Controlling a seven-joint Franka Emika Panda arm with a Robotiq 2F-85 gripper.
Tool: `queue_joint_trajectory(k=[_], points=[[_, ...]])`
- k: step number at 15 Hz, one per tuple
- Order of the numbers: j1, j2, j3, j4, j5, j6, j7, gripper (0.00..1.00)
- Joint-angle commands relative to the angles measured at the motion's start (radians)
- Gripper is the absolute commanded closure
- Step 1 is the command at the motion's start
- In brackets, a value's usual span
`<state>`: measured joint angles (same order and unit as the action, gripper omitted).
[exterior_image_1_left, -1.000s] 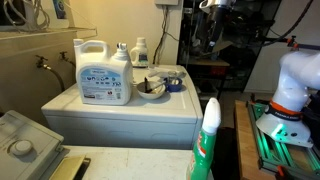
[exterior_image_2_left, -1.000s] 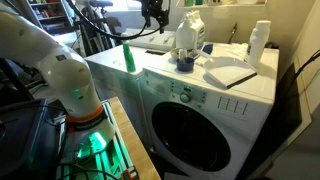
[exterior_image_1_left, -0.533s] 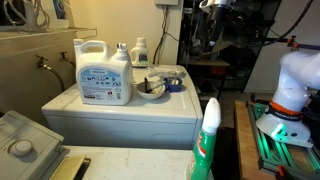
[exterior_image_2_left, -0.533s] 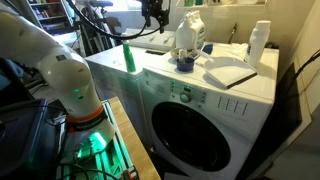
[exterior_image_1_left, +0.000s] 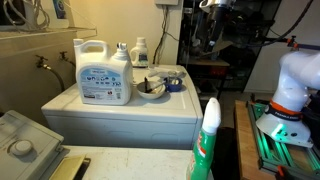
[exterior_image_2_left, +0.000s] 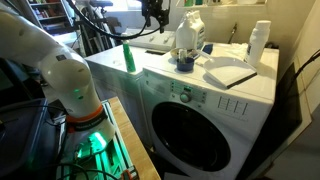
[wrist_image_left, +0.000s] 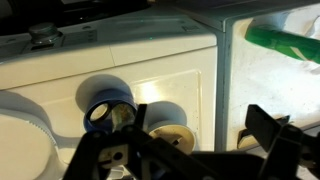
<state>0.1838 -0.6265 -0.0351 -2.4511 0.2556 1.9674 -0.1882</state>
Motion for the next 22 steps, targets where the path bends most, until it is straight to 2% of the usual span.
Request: queue_joint_trajectory(k=[1, 4, 8, 10, 15, 18, 22], points=[[-0.015, 0.001, 0.012, 0.003, 0.008, -0.005, -0.006, 0.00], [-0.024, 0.011, 0.021, 0.001, 0.005, 0.027, 0.014, 0.00], [-0.075, 0.114, 0.096, 0.010, -0.113, 0.259, 0.072, 0.00], [-0.088, 0.186, 0.129, 0.028, -0.179, 0.318, 0.108, 0.00], [-0.108, 0.357, 0.189, 0.078, -0.349, 0.379, 0.198, 0.00], [-0.112, 0.434, 0.200, 0.111, -0.440, 0.401, 0.245, 0.00], [-0.105, 0.523, 0.191, 0.160, -0.502, 0.404, 0.278, 0.00]])
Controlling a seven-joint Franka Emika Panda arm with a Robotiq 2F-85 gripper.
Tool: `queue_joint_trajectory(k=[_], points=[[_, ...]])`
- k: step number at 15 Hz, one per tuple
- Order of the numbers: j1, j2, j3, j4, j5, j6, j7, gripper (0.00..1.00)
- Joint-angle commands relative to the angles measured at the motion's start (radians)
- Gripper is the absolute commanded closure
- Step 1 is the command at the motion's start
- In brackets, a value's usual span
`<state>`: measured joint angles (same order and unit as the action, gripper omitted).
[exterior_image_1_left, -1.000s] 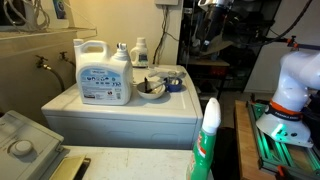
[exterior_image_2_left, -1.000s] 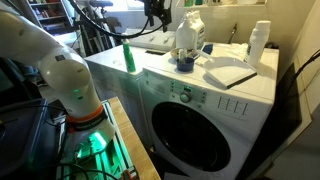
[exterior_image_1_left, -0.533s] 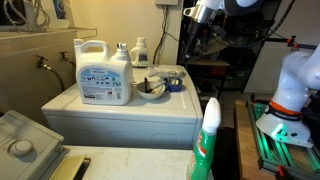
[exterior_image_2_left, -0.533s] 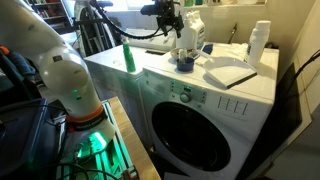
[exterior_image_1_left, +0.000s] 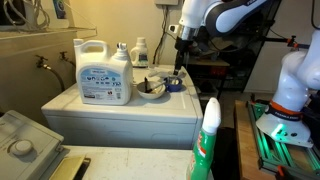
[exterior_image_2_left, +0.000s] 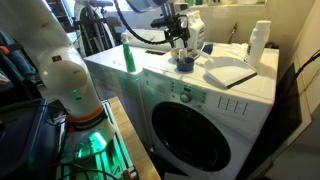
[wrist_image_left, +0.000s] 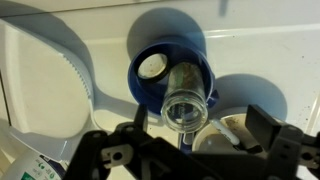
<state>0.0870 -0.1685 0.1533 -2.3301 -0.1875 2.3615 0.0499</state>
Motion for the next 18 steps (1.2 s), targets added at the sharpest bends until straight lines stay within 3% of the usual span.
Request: queue_joint_trajectory(k=[1, 6, 11, 12, 13, 14, 18], points=[[-0.007, 0.083, 0.000, 0.049, -0.072, 0.003, 0.050, 0.00], [0.002, 0.149, -0.013, 0.086, -0.096, -0.008, 0.072, 0.00], [0.005, 0.189, -0.026, 0.114, -0.099, -0.027, 0.082, 0.12], [0.006, 0.194, -0.028, 0.119, -0.097, -0.028, 0.081, 0.28], [0.007, 0.197, -0.030, 0.123, -0.097, -0.035, 0.081, 0.37], [0.008, 0.200, -0.032, 0.127, -0.098, -0.037, 0.081, 0.39], [0.008, 0.179, -0.036, 0.140, -0.084, -0.077, 0.063, 0.71]])
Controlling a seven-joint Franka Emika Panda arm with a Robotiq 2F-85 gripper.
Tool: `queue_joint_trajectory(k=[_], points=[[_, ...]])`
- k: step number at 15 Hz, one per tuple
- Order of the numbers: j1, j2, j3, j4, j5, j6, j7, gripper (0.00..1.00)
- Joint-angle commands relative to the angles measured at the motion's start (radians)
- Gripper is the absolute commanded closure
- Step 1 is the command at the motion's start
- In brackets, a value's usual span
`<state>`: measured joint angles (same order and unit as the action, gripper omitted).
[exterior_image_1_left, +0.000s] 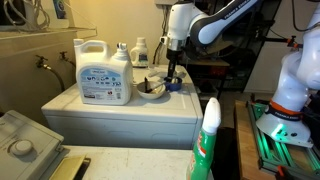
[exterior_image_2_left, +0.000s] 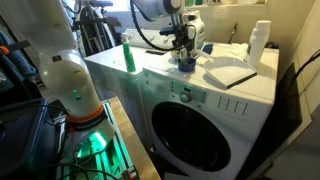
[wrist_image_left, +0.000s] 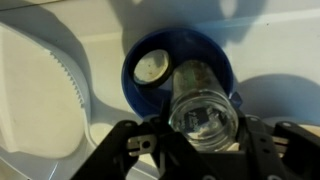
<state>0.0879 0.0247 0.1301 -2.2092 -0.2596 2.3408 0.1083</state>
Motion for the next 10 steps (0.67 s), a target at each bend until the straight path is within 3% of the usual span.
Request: queue_joint_trajectory(k=[1, 6, 8, 9, 10], points=[[0.005, -0.030, -0.013, 0.027, 0.013, -0.077, -0.014, 0.72], [-0.019, -0.096, -0.046, 0.126, 0.140, -0.196, -0.116, 0.72], [-0.031, -0.088, -0.083, 0.189, 0.327, -0.243, -0.262, 0.72], [-0.015, -0.086, -0.055, 0.149, 0.211, -0.196, -0.153, 0.72], [-0.021, -0.089, -0.064, 0.168, 0.231, -0.207, -0.179, 0.47]])
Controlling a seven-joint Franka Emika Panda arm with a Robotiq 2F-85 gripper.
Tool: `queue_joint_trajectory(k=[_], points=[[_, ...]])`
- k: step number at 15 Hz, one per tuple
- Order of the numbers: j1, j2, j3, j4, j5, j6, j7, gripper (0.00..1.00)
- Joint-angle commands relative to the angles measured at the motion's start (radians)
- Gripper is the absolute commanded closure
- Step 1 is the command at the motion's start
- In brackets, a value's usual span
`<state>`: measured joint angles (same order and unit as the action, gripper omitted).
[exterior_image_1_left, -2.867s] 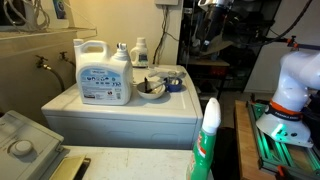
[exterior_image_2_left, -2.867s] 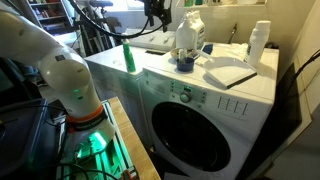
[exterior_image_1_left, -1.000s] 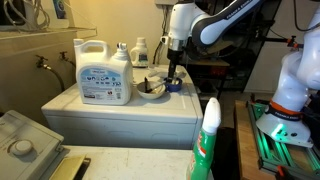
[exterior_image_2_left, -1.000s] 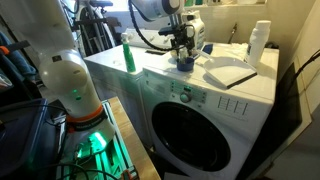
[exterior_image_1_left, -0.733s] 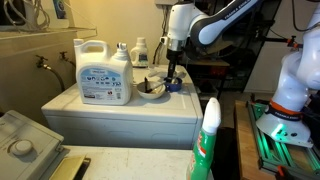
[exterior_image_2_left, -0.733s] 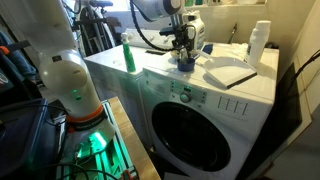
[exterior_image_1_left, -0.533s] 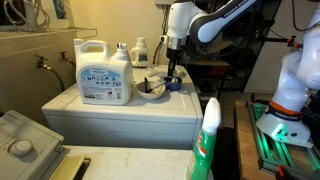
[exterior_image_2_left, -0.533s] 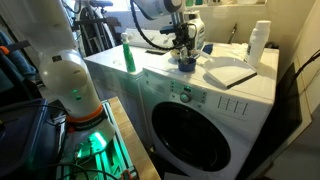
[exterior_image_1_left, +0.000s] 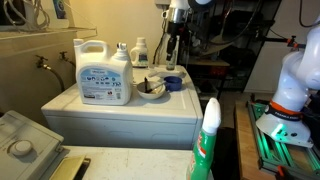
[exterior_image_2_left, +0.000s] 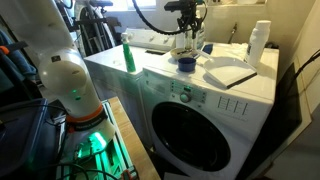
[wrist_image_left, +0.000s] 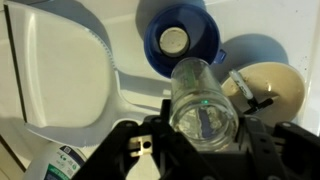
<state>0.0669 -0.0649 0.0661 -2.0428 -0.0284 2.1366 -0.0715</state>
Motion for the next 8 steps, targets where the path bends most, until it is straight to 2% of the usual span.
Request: queue_joint_trajectory(k=[1, 2, 3, 6, 8], points=[[-0.001, 0.001, 0.000, 0.004, -0.003, -0.002, 0.002, 0.47], [0.001, 0.004, 0.003, 0.001, -0.004, -0.002, 0.006, 0.47], [0.003, 0.008, 0.007, -0.001, -0.004, -0.002, 0.009, 0.72], [-0.031, 0.112, -0.015, 0.095, -0.168, 0.085, 0.177, 0.72], [-0.051, 0.189, -0.047, 0.187, -0.262, 0.073, 0.254, 0.72]])
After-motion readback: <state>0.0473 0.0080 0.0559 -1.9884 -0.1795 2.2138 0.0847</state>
